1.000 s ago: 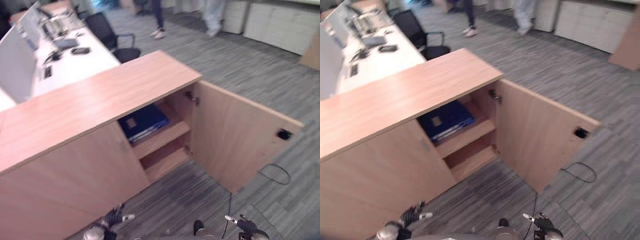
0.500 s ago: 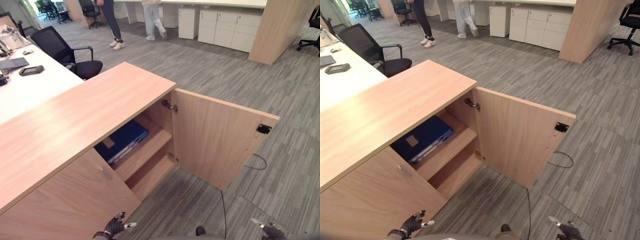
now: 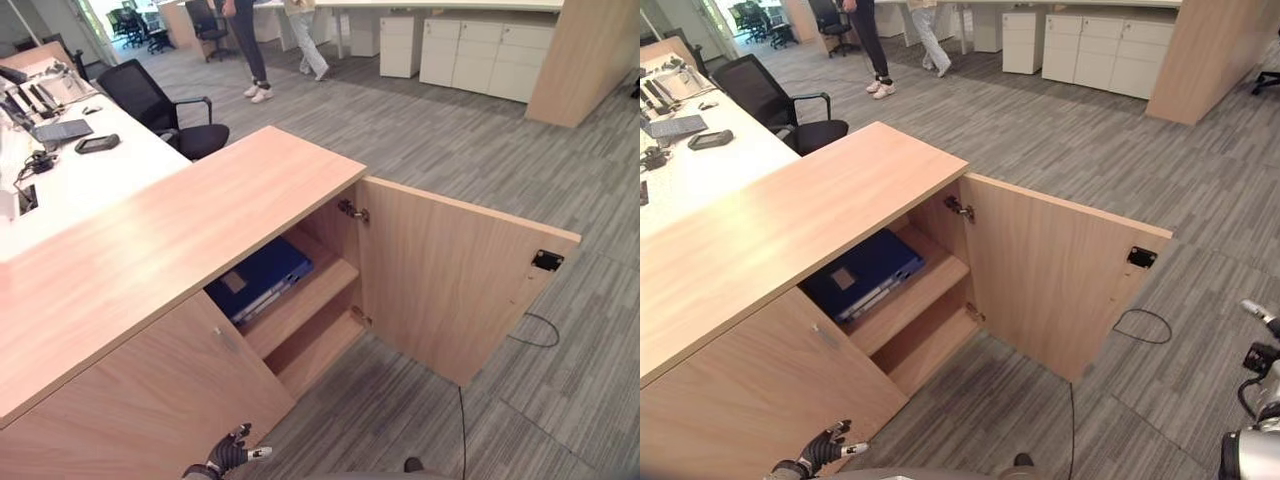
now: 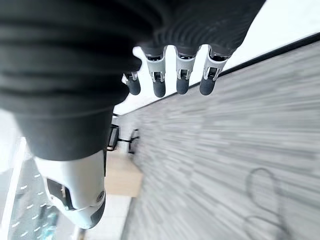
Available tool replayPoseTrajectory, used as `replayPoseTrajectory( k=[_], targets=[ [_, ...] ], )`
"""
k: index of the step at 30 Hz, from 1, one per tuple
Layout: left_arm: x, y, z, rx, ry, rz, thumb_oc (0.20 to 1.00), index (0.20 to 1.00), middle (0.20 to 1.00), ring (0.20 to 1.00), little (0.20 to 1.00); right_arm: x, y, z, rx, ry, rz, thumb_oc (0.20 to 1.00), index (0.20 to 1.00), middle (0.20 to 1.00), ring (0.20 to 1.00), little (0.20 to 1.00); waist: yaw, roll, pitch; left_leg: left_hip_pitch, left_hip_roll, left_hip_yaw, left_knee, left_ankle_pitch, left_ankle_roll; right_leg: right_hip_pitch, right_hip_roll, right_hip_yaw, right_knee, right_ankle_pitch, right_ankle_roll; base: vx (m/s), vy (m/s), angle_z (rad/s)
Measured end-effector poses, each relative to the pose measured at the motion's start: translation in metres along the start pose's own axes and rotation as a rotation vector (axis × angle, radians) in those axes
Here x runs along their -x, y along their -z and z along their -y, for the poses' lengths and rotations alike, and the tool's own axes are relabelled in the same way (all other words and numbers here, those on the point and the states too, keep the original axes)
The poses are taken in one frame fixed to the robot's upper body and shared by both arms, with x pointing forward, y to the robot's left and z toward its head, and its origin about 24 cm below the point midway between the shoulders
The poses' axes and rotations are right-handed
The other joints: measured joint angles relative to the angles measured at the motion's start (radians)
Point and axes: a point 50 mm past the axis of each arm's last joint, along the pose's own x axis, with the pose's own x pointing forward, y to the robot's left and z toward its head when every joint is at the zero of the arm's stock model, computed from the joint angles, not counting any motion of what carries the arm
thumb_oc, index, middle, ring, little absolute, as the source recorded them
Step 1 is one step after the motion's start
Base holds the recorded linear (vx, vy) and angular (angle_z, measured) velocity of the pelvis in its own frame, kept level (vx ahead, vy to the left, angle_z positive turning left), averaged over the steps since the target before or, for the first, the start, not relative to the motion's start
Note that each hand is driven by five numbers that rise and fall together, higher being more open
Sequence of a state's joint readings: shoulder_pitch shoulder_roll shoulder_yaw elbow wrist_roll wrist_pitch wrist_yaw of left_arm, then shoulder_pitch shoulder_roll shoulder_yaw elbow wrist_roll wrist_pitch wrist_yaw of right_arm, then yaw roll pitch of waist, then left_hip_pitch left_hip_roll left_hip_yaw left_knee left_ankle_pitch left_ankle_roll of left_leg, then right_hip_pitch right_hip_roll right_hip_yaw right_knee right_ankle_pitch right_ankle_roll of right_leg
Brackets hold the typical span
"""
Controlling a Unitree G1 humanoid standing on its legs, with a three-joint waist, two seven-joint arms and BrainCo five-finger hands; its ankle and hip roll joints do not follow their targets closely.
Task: Put the empty folder in the office cabinet
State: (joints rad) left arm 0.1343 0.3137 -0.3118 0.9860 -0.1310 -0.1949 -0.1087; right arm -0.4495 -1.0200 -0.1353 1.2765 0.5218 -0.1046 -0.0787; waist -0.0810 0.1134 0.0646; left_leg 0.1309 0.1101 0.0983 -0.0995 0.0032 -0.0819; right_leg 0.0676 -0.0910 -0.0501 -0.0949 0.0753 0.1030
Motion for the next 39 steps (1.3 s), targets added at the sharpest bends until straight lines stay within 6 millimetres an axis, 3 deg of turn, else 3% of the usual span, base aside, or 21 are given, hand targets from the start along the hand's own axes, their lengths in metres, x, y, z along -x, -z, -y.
replayPoseTrajectory(
  k=[3, 7, 9, 10, 13, 22, 27, 35, 39],
  targets=[
    [-0.001, -0.003, 0.0, -0.002, 0.001, 0.01, 1.0, 1.0, 1.0, 1.0, 1.0, -0.003, -0.022, -0.013, -0.001, -0.034, 0.062, 1.0, 1.0, 1.0, 1.0, 1.0, 0.015, -0.011, -0.006, -0.002, -0.001, -0.008, 0.01, 0.01, -0.007, 0.003, -0.001, -0.015, 0.0, -0.003, -0.003, -0.01, -0.02, 0.11],
    [-0.001, -0.004, 0.0, -0.001, -0.004, 0.01, 1.0, 1.0, 1.0, 1.0, 1.0, -0.003, -0.052, -0.049, -0.011, -0.114, 0.131, 1.0, 1.0, 1.0, 1.0, 1.0, 0.027, -0.009, -0.008, 0.004, -0.002, -0.014, 0.01, 0.014, -0.009, 0.006, -0.001, -0.02, 0.0, 0.003, -0.005, 0.0, -0.025, 0.05],
    [-0.002, -0.006, -0.001, -0.002, -0.005, 0.016, 1.0, 1.0, 1.0, 1.0, 1.0, -0.002, -0.057, -0.061, -0.026, -0.139, 0.143, 1.0, 1.0, 1.0, 1.0, 1.0, 0.04, -0.007, -0.009, 0.003, -0.001, -0.023, 0.01, 0.015, -0.011, 0.01, -0.001, -0.025, 0.0, 0.003, -0.005, 0.0, -0.018, 0.13],
    [-0.003, -0.009, -0.001, -0.003, -0.006, 0.023, 1.0, 1.0, 1.0, 1.0, 1.0, 0.001, -0.058, -0.077, -0.037, -0.178, 0.144, 1.0, 1.0, 1.0, 1.0, 1.0, 0.053, -0.003, -0.011, 0.001, 0.0, -0.033, 0.01, 0.018, -0.011, 0.017, 0.0, -0.039, 0.0, 0.0, -0.007, -0.01, -0.016, 0.22],
    [-0.004, -0.009, 0.0, -0.001, -0.008, 0.024, 1.0, 1.0, 1.0, 1.0, 1.0, 0.006, -0.049, -0.1, -0.051, -0.215, 0.122, 1.0, 1.0, 1.0, 1.0, 1.0, 0.071, 0.003, -0.015, -0.006, 0.0, -0.053, 0.01, 0.023, -0.013, 0.02, -0.001, -0.055, 0.0, -0.007, 0.001, -0.01, -0.019, 0.19],
    [-0.004, -0.002, 0.012, 0.02, 0.015, -0.004, 1.0, 1.0, 1.0, 1.0, 1.0, 0.018, -0.034, -0.132, -0.084, -0.281, 0.128, 1.0, 1.0, 1.0, 1.0, 1.0, 0.033, 0.007, -0.026, -0.014, 0.021, -0.082, 0.0, 0.023, -0.013, 0.03, 0.019, -0.077, 0.0, -0.009, -0.009, 0.01, -0.014, 0.06],
    [-0.004, -0.001, 0.014, 0.026, 0.008, -0.008, 1.0, 1.0, 1.0, 1.0, 1.0, 0.026, -0.019, -0.14, -0.08, -0.328, 0.148, 1.0, 1.0, 1.0, 1.0, 1.0, 0.022, 0.008, -0.044, -0.014, 0.023, -0.084, 0.0, 0.025, -0.012, 0.03, 0.021, -0.08, 0.0, -0.007, -0.017, 0.0, 0.0, 0.0],
    [-0.001, 0.007, 0.004, 0.061, -0.058, -0.043, 1.0, 1.0, 1.0, 1.0, 1.0, 0.074, 0.035, -0.173, -0.101, -0.57, 0.157, 1.0, 1.0, 1.0, 1.0, 1.0, -0.021, -0.031, -0.098, -0.017, 0.039, -0.078, 0.0, 0.023, -0.024, 0.02, 0.036, -0.073, 0.0, -0.011, -0.028, -0.01, -0.005, -0.03],
    [0.001, 0.013, -0.004, 0.092, -0.099, -0.065, 1.0, 1.0, 1.0, 1.0, 1.0, 0.104, 0.05, -0.173, -0.122, -0.697, 0.199, 1.0, 1.0, 1.0, 1.0, 1.0, -0.02, -0.037, -0.102, -0.039, 0.047, -0.075, 0.0, 0.023, -0.023, -0.006, 0.043, -0.071, 0.0, -0.011, -0.027, -0.01, -0.018, -0.03]
  ],
)
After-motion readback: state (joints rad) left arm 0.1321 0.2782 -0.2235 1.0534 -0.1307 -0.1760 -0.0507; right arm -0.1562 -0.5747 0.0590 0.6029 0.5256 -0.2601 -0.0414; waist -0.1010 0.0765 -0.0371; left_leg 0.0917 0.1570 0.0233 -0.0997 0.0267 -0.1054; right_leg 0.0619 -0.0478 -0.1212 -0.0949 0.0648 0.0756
